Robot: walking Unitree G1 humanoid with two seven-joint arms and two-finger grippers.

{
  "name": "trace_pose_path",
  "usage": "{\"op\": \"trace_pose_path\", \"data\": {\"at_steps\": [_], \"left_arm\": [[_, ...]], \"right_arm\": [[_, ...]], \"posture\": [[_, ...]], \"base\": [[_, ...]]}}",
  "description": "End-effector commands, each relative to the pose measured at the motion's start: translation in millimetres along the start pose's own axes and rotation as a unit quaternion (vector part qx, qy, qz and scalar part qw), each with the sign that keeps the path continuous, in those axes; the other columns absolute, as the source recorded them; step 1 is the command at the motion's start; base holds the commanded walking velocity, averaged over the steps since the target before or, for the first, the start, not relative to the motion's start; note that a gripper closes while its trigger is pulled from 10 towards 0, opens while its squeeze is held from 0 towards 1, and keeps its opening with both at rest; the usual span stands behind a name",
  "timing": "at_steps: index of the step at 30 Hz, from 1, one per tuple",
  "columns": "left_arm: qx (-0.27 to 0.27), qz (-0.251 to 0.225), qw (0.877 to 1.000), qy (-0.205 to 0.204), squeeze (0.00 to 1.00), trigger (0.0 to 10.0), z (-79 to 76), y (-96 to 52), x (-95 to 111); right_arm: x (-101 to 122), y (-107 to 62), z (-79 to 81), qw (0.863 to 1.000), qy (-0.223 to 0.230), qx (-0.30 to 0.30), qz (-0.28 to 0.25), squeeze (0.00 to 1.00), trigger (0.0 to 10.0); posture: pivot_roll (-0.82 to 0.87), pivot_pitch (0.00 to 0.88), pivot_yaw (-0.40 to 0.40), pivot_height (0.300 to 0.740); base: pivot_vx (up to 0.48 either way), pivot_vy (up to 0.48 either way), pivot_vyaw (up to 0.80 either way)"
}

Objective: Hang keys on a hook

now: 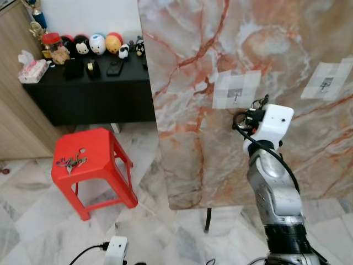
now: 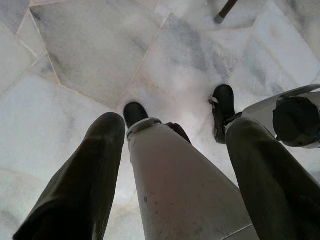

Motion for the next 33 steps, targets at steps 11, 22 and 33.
{"op": "trace_pose_path", "data": {"at_steps": [11,22,33], "left_arm": [[-0.006,0.009,1.000,0.013,0.00,10.0,2.4,-1.2,-1.3],[-0.008,0.007,1.000,0.017,0.00,10.0,1.8,-0.9,0.7],[-0.012,0.010,1.000,0.020,0.00,10.0,1.5,-1.3,-1.2]], "right_arm": [[-95.2,-92.2,-92.7,0.970,-0.094,-0.070,0.214,0.00,10.0],[-254.2,-178.9,-106.4,0.817,-0.195,0.036,0.541,0.00,10.0],[-279.6,-208.2,-106.3,0.795,0.101,-0.192,0.566,0.00,10.0]], "posture": [[-0.21,0.084,0.031,0.727],[-0.20,0.079,0.042,0.727],[-0.19,0.086,0.041,0.727]], "base": [[0.000,0.000,0.00],[0.000,0.000,0.00],[0.000,0.000,0.00]]}}
Point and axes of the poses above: a point about 5 cm out from each wrist's last joint towards the gripper, its own y axis pointing out of the wrist towards the gripper, its own x axis along the axis of the wrist's last joint, z = x × y, the point moved 4 cm from there along y, pointing out of the wrist towards the gripper
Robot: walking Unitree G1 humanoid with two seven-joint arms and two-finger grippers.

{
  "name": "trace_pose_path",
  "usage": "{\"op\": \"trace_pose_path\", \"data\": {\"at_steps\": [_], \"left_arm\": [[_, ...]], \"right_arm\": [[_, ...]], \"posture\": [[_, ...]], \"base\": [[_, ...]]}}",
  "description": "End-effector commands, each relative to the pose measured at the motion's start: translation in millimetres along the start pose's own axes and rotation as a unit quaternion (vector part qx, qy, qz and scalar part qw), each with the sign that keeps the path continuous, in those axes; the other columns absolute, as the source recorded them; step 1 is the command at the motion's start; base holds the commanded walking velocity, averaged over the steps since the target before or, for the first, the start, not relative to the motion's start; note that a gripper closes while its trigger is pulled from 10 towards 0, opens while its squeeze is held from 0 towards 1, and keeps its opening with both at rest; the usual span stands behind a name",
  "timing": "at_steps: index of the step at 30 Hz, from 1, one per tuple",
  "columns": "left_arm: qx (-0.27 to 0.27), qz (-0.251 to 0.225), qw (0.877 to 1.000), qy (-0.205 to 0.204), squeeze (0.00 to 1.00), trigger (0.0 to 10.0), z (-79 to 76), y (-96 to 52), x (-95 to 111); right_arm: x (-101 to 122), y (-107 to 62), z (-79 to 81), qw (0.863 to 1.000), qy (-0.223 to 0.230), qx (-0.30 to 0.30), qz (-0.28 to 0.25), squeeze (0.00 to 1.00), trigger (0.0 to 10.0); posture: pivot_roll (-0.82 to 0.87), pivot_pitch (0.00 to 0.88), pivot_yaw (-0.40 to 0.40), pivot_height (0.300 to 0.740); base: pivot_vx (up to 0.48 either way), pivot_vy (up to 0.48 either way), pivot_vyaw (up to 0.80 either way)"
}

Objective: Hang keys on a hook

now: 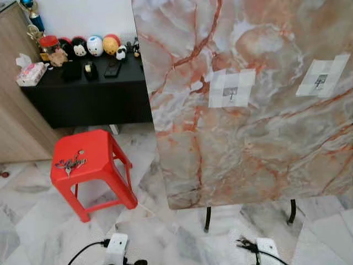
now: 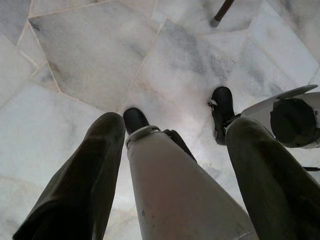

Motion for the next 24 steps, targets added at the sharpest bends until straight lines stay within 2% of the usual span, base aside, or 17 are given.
{"op": "trace_pose_path", "data": {"at_steps": [1,2,3,4,5,6,7,8,9,10,11,12,14,21,22,24], "left_arm": [[-0.002,0.016,1.000,0.012,0.00,10.0,2.1,-2.1,-8.5],[-0.003,0.017,1.000,0.013,0.00,10.0,2.1,-2.2,-8.6],[-0.003,0.017,1.000,0.014,0.00,10.0,2.1,-2.2,-8.6],[-0.003,0.017,1.000,0.014,0.00,10.0,2.2,-2.3,-9.0],[-0.003,0.018,1.000,0.015,0.00,10.0,2.6,-2.6,-9.5],[-0.003,0.018,1.000,0.015,0.00,10.0,2.9,-2.7,-9.7],[-0.003,0.018,1.000,0.016,0.00,10.0,3.2,-2.9,-9.8],[-0.003,0.019,1.000,0.017,0.00,10.0,3.6,-3.0,-10.0],[-0.004,0.020,1.000,0.019,0.00,10.0,3.9,-3.3,-10.3],[-0.004,0.020,1.000,0.020,0.00,10.0,4.0,-3.4,-10.5],[-0.004,0.020,1.000,0.020,0.00,10.0,4.0,-3.4,-10.5],[-0.005,0.021,1.000,0.022,0.00,10.0,4.0,-3.5,-10.6],[-0.007,0.022,0.999,0.029,0.00,10.0,4.3,-3.8,-10.7],[-0.007,0.025,0.999,0.037,0.00,10.0,5.6,-4.4,-11.4],[-0.007,0.027,0.999,0.042,0.00,10.0,5.9,-4.6,-11.6],[-0.008,0.027,0.999,0.044,0.00,10.0,6.3,-4.8,-11.7]], "right_arm": [[-12.4,1.0,-14.3,0.997,-0.062,-0.036,0.015,0.00,10.0],[-15.0,1.2,-15.5,0.987,-0.155,-0.041,0.020,0.00,10.0],[-17.9,1.3,-15.7,0.957,-0.286,-0.045,0.025,0.00,10.0],[-21.6,1.4,-15.6,0.923,-0.382,-0.044,0.031,0.00,10.0],[-25.9,1.7,-16.1,0.902,-0.429,-0.045,0.034,0.00,10.0],[-27.9,1.7,-17.1,0.917,-0.395,-0.049,0.036,0.00,10.0],[-30.7,1.7,-17.9,0.938,-0.340,-0.054,0.037,0.00,10.0],[-35.1,1.8,-17.2,0.965,-0.252,-0.056,0.041,0.00,10.0],[-44.4,2.2,-10.2,0.997,-0.031,-0.050,0.053,0.00,10.0],[-47.1,2.4,-6.2,0.996,0.047,-0.044,0.058,0.00,10.0],[-47.1,2.4,-6.2,0.996,0.047,-0.044,0.058,0.00,10.0],[-47.1,2.5,-5.9,0.995,0.068,-0.045,0.056,0.00,10.0],[-42.6,2.7,-10.6,0.996,0.047,-0.059,0.039,0.00,10.0],[-20.5,3.0,-11.6,0.997,0.041,-0.058,-0.016,0.00,10.0],[-4.7,2.6,-8.5,0.997,0.040,-0.052,-0.047,0.00,10.0],[13.4,1.3,-5.9,0.994,0.053,-0.051,-0.080,0.00,10.0]], "posture": [[-0.19,0.087,0.043,0.727],[-0.19,0.087,0.043,0.727],[-0.19,0.087,0.043,0.727],[-0.18,0.089,0.043,0.727],[-0.18,0.091,0.043,0.727],[-0.18,0.091,0.044,0.727],[-0.18,0.092,0.044,0.727],[-0.18,0.093,0.045,0.727],[-0.18,0.092,0.046,0.727],[-0.18,0.091,0.047,0.727],[-0.18,0.091,0.047,0.727],[-0.17,0.090,0.047,0.727],[-0.17,0.086,0.049,0.727],[-0.17,0.083,0.056,0.727],[-0.17,0.080,0.056,0.727],[-0.17,0.078,0.056,0.727]], "base": [[0.000,0.000,0.00],[0.000,0.000,0.00],[0.000,0.000,0.00],[0.000,0.000,0.00],[0.000,0.000,0.00],[0.000,0.000,0.00],[0.000,0.000,0.00],[0.000,0.000,0.00],[0.000,0.000,0.00],[0.000,0.000,0.00],[0.000,0.000,0.00],[0.000,0.000,0.00],[0.000,0.000,0.00],[0.000,0.000,0.00],[0.000,0.000,0.00],[0.000,0.000,0.00]]}}
Point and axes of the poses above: a point about 5 cm out from each wrist's last joint towards the gripper, its own y axis pointing out of the wrist towards the gripper, its own x axis along the axis of the wrist's last joint, z = x × y, the point moved 4 cm from there along y, pointing out of the wrist towards the gripper
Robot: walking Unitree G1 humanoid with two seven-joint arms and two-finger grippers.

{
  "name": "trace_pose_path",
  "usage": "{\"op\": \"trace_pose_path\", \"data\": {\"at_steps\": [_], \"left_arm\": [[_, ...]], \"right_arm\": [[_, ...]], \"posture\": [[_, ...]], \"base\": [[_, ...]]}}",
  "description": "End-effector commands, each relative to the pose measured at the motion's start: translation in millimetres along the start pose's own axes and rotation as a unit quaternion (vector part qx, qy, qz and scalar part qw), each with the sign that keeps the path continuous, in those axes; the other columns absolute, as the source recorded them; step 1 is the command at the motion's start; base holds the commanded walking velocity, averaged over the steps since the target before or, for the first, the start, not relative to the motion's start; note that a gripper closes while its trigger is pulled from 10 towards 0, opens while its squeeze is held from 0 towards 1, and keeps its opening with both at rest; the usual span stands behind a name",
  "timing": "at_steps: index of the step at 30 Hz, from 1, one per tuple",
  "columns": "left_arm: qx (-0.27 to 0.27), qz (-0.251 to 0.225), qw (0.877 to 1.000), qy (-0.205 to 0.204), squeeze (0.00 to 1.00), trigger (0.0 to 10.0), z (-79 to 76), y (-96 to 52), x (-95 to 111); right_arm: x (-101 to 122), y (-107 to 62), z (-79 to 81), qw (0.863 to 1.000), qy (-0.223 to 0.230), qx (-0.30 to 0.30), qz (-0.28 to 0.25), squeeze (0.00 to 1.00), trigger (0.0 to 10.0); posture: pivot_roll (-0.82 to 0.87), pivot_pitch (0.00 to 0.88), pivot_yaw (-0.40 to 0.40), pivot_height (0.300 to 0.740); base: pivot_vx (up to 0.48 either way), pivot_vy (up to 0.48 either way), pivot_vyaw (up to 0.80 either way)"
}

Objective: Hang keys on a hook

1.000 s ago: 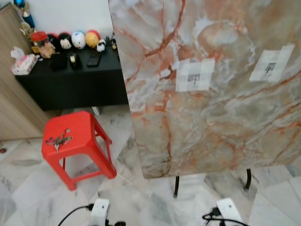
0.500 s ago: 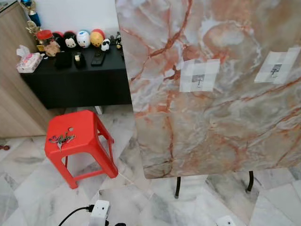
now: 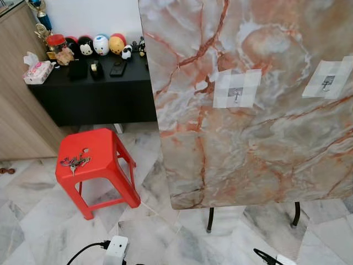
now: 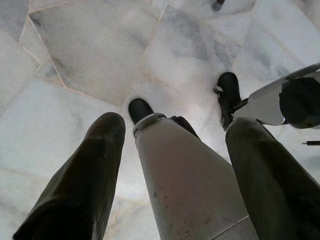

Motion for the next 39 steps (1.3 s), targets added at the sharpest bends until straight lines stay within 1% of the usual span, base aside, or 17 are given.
{"op": "trace_pose_path", "data": {"at_steps": [1,2,3,5,6,9,10,12,14,15,22,23,25,29,31,37,39], "left_arm": [[-0.001,0.011,1.000,0.013,0.00,10.0,3.6,-2.4,-5.9],[-0.002,0.011,1.000,0.017,0.00,10.0,3.5,-2.5,-5.9],[-0.002,0.011,1.000,0.017,0.00,10.0,3.5,-2.5,-5.9],[-0.004,0.012,1.000,0.022,0.00,10.0,3.3,-2.5,-5.8],[-0.005,0.013,1.000,0.024,0.00,10.0,3.1,-2.6,-6.1],[-0.005,0.013,1.000,0.026,0.00,10.0,3.0,-2.6,-6.5],[-0.005,0.013,1.000,0.026,0.00,10.0,3.0,-2.6,-6.5],[-0.005,0.015,0.999,0.029,0.00,10.0,3.0,-2.7,-7.1],[-0.005,0.015,0.999,0.029,0.00,10.0,3.0,-2.7,-7.2],[-0.005,0.017,0.999,0.035,0.00,10.0,2.9,-2.7,-7.7],[-0.007,0.018,0.999,0.044,0.00,10.0,2.4,-2.4,-6.4],[-0.007,0.018,0.999,0.044,0.00,10.0,2.4,-2.4,-6.4],[-0.007,0.017,0.999,0.044,0.00,10.0,2.4,-2.3,-5.7],[-0.007,0.017,0.999,0.045,0.00,10.0,2.3,-2.1,-5.3],[-0.007,0.017,0.999,0.045,0.00,10.0,2.3,-2.1,-5.2],[-0.008,0.016,0.999,0.046,0.00,10.0,2.0,-2.0,-4.8],[-0.008,0.016,0.999,0.046,0.00,10.0,2.0,-1.9,-4.7]], "right_arm": [[20.5,-0.1,3.5,0.999,0.014,0.002,-0.039,0.00,10.0],[32.8,-0.6,6.8,0.998,0.013,0.003,-0.059,0.00,10.0],[32.8,-0.6,6.8,0.998,0.013,0.003,-0.059,0.00,10.0],[45.9,-1.6,12.1,0.997,0.016,0.009,-0.079,0.00,10.0],[60.7,-3.3,18.7,0.994,0.011,0.019,-0.103,0.00,10.0],[77.5,-6.1,25.5,0.991,0.002,0.025,-0.132,0.00,10.0],[77.5,-6.1,25.5,0.991,0.002,0.025,-0.132,0.00,10.0],[110.0,-14.1,34.8,0.981,0.009,0.031,-0.193,0.00,10.0],[115.2,-15.7,35.7,0.978,0.012,0.032,-0.204,0.00,10.0],[142.3,-26.5,46.2,0.964,0.018,0.046,-0.260,0.00,10.0],[183.8,-49.6,69.9,0.936,0.023,0.085,-0.340,0.00,10.0],[183.8,-49.6,69.9,0.936,0.023,0.085,-0.340,0.00,10.0],[197.1,-59.8,78.0,0.924,0.012,0.095,-0.371,0.00,10.0],[209.6,-71.1,86.3,0.910,0.009,0.105,-0.401,0.00,10.0],[225.2,-91.7,103.0,0.883,-0.016,0.131,-0.450,0.00,10.0],[243.0,-117.7,117.4,0.851,-0.022,0.151,-0.502,0.00,10.0],[244.6,-120.2,118.6,0.848,-0.023,0.153,-0.506,0.00,10.0]], "posture": [[-0.17,0.077,0.056,0.727],[-0.17,0.075,0.055,0.727],[-0.17,0.075,0.055,0.727],[-0.17,0.075,0.055,0.727],[-0.17,0.070,0.054,0.727],[-0.17,0.067,0.052,0.727],[-0.17,0.067,0.052,0.727],[-0.17,0.064,0.052,0.727],[-0.17,0.064,0.051,0.727],[-0.17,0.062,0.051,0.727],[-0.17,0.072,0.049,0.727],[-0.17,0.072,0.049,0.727],[-0.17,0.074,0.049,0.727],[-0.17,0.075,0.048,0.727],[-0.17,0.078,0.048,0.727],[-0.17,0.082,0.047,0.727],[-0.17,0.082,0.047,0.727]], "base": [[0.000,0.000,0.00],[0.000,0.000,0.00],[0.000,0.000,0.00],[0.000,0.000,0.00],[0.000,0.000,0.00],[0.000,0.000,0.00],[0.000,0.000,0.00],[0.000,0.000,0.00],[0.000,0.000,0.00],[0.000,0.000,0.00],[0.000,0.000,0.00],[0.000,0.000,0.00],[0.000,0.000,0.00],[0.000,0.000,0.00],[0.000,0.000,0.00],[0.000,0.000,0.00],[0.000,0.000,0.00]]}}
Point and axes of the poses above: a point about 5 cm out from each wrist's last joint towards the gripper, its own y axis pointing out of the wrist towards the gripper, its own x axis along the axis of the wrist's last joint, z = x × y, the point moved 4 cm from there along y, pointing out of the wrist towards the gripper
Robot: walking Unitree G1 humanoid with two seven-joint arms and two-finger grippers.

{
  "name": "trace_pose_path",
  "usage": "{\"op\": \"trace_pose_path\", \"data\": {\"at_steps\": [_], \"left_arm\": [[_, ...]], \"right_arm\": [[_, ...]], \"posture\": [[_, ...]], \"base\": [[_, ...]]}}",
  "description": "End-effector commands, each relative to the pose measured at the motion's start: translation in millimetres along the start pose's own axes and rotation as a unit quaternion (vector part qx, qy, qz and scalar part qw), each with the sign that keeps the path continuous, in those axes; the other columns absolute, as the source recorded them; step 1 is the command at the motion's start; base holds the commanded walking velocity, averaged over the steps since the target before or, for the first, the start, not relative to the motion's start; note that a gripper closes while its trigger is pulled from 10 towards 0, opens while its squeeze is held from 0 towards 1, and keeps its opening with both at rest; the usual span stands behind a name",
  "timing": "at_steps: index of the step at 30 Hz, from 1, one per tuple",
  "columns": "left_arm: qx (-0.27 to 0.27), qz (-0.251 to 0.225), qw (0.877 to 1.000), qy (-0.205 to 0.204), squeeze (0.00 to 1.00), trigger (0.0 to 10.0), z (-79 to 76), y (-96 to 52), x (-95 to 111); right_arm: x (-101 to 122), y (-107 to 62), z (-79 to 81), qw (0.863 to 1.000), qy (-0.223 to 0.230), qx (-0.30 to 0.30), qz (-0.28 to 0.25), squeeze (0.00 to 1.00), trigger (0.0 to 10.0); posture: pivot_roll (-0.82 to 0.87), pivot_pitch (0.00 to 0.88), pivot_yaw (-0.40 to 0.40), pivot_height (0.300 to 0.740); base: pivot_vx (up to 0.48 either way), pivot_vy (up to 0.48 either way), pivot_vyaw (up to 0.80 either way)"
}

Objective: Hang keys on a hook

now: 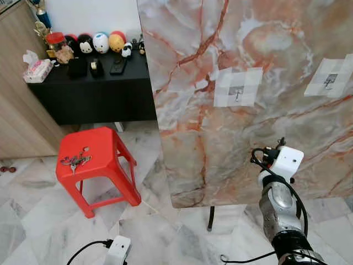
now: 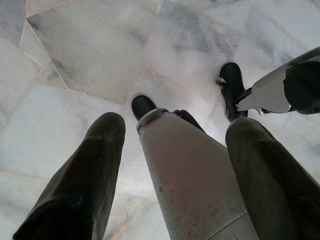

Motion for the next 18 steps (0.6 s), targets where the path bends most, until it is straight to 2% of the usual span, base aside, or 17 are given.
{"op": "trace_pose_path", "data": {"at_steps": [1,5,7,9,10,11,18], "left_arm": [[0.000,0.011,1.000,0.006,0.00,10.0,2.9,-1.9,-5.2],[0.001,0.010,1.000,0.006,0.00,10.0,3.2,-1.9,-4.8],[0.001,0.010,1.000,0.006,0.00,10.0,3.1,-1.8,-4.8],[0.001,0.010,1.000,0.006,0.00,10.0,3.1,-1.8,-4.6],[0.001,0.010,1.000,0.006,0.00,10.0,3.1,-1.8,-4.6],[0.001,0.010,1.000,0.006,0.00,10.0,3.0,-1.7,-4.5],[0.002,0.009,1.000,0.005,0.00,10.0,2.8,-1.5,-3.8]], "right_arm": [[13.2,3.0,8.6,1.000,-0.002,0.011,-0.025,0.00,10.0],[31.4,3.5,19.0,0.998,-0.002,0.022,-0.059,0.00,10.0],[33.4,3.6,20.5,0.998,-0.002,0.024,-0.063,0.00,10.0],[47.0,2.6,34.7,0.994,-0.019,0.055,-0.088,0.00,10.0],[47.0,2.6,34.7,0.994,-0.019,0.055,-0.088,0.00,10.0],[51.1,1.7,42.0,0.992,-0.028,0.072,-0.096,0.00,10.0],[66.8,-2.1,60.0,0.986,-0.037,0.106,-0.127,0.00,10.0]], "posture": [[-0.17,0.084,0.047,0.727],[-0.17,0.085,0.048,0.727],[-0.17,0.085,0.047,0.727],[-0.17,0.085,0.047,0.727],[-0.17,0.085,0.047,0.727],[-0.17,0.084,0.047,0.727],[-0.17,0.084,0.044,0.727]], "base": [[0.000,0.000,0.00],[0.000,0.000,0.00],[0.000,0.000,0.00],[0.000,0.000,0.00],[0.000,0.000,0.00],[0.000,0.000,0.00],[0.000,0.000,0.00]]}}
Point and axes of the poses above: a point about 5 cm out from each wrist's last joint towards the gripper, its own y axis pointing out of the wrist towards the gripper, its own x axis along the axis of the wrist's last joint, z = x × y, the point moved 4 cm from there along y, pointing out of the wrist towards the gripper
